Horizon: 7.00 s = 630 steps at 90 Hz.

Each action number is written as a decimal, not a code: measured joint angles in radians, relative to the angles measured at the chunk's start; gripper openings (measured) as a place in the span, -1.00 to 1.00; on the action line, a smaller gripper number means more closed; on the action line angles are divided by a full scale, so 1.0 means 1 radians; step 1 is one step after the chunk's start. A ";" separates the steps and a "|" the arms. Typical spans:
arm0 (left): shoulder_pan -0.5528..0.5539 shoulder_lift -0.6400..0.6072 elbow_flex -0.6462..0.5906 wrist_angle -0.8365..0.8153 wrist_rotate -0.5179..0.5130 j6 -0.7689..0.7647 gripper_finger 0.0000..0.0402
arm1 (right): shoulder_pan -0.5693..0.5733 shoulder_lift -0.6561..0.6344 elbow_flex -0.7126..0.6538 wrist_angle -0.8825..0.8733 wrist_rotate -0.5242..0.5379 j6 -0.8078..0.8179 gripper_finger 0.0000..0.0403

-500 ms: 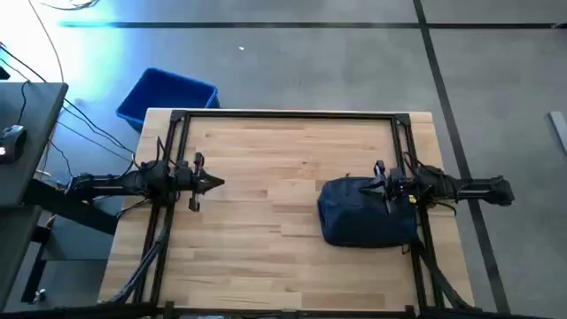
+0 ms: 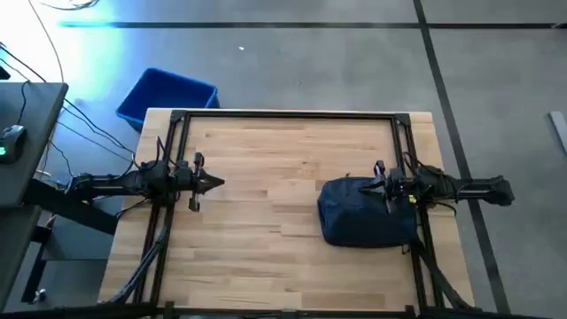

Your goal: Unpack backpack

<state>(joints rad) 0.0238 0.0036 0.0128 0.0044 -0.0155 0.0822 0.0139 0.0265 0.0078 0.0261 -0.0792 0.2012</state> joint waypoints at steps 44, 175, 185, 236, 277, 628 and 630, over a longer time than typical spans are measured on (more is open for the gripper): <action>0.000 0.000 0.000 0.000 0.000 0.000 -1.00 | 0.000 0.000 0.000 0.000 0.000 0.000 -0.96; 0.000 0.000 0.000 0.000 0.000 0.000 -1.00 | -0.001 0.000 0.000 0.135 0.210 0.033 -0.96; 0.000 0.000 0.000 0.000 0.000 0.000 -1.00 | -0.001 0.000 0.000 0.162 0.211 0.054 -0.96; 0.000 0.000 0.000 0.201 -0.077 -0.219 -1.00 | 0.000 0.001 0.065 0.167 0.289 -0.107 -0.89; 0.000 0.003 0.000 0.223 -0.176 -0.272 -1.00 | 0.090 0.498 0.553 -0.579 0.202 -0.022 0.01; -0.462 1.696 0.799 0.322 -0.412 0.216 -0.25 | 0.389 1.949 1.418 -0.705 0.512 -0.014 -1.00; -0.473 1.689 0.799 0.306 -0.444 0.219 -0.25 | 0.388 1.949 1.418 -0.713 0.519 0.015 -1.00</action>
<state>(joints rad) -0.4487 1.6927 0.8117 0.3100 -0.4598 0.3013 0.4015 1.9755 1.4261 -0.6867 0.4395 0.2160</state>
